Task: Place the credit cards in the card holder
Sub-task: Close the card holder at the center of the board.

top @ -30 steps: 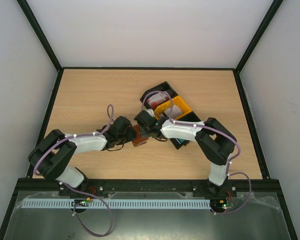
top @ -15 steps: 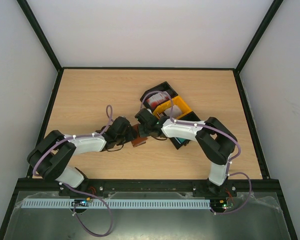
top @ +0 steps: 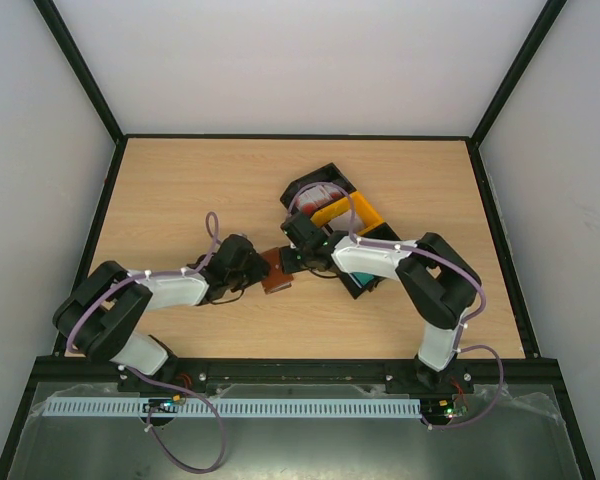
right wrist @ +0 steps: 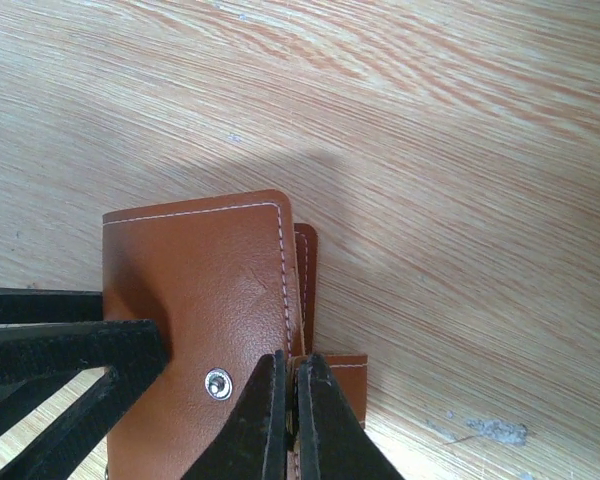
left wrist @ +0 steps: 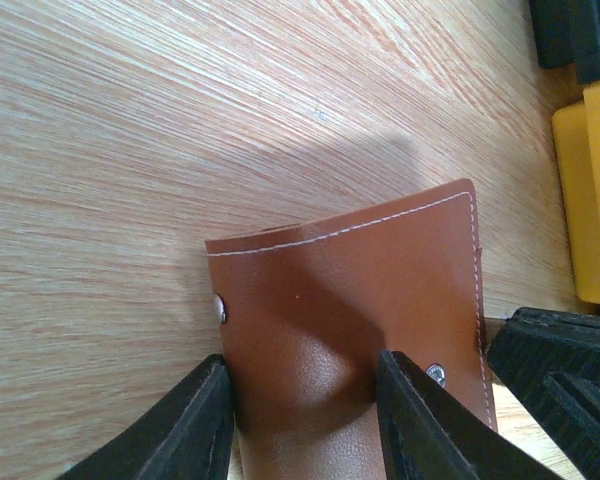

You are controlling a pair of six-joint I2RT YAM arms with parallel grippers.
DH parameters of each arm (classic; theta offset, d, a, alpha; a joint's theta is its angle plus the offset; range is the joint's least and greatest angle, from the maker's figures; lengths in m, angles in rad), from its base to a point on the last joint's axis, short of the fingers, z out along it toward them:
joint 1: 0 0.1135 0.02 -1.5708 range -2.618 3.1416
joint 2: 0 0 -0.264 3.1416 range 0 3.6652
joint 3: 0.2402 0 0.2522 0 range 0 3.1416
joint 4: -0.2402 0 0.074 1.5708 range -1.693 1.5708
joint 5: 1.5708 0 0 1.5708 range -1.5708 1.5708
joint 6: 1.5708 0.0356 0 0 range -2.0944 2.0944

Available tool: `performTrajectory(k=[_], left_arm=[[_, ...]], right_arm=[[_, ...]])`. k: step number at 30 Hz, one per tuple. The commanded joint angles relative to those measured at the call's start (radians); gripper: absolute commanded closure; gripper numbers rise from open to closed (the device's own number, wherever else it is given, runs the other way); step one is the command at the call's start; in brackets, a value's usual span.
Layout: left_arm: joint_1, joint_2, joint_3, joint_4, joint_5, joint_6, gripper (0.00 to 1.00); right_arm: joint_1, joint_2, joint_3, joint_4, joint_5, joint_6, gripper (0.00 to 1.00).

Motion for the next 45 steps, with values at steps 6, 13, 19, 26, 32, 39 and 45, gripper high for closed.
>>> performTrajectory(k=[6,13,19,26,32,39,45], left_arm=[[0.018,0.102,-0.049,-0.205,0.012,0.002,0.66],[0.018,0.111,-0.043,-0.204,0.017,0.004,0.71],[0.017,0.104,-0.043,-0.2,0.024,0.006,0.71],[0.017,0.094,-0.048,-0.198,0.027,0.005,0.7],[0.018,0.088,-0.05,-0.197,0.027,0.007,0.7],[0.018,0.086,-0.052,-0.197,0.027,0.008,0.7],[0.019,0.081,-0.054,-0.194,0.026,0.008,0.7]], right_arm=[[0.009,-0.103,-0.041,0.088,0.09,0.063,0.98],[0.046,-0.054,-0.003,0.049,0.087,0.028,0.98],[0.064,0.001,0.027,0.008,0.145,0.009,0.98],[0.07,0.038,0.066,-0.034,0.228,0.007,0.98],[0.08,0.062,0.086,-0.047,0.218,0.002,0.98],[0.09,0.097,0.111,-0.083,0.25,-0.001,0.98],[0.093,0.1,0.113,-0.103,0.286,-0.004,0.98]])
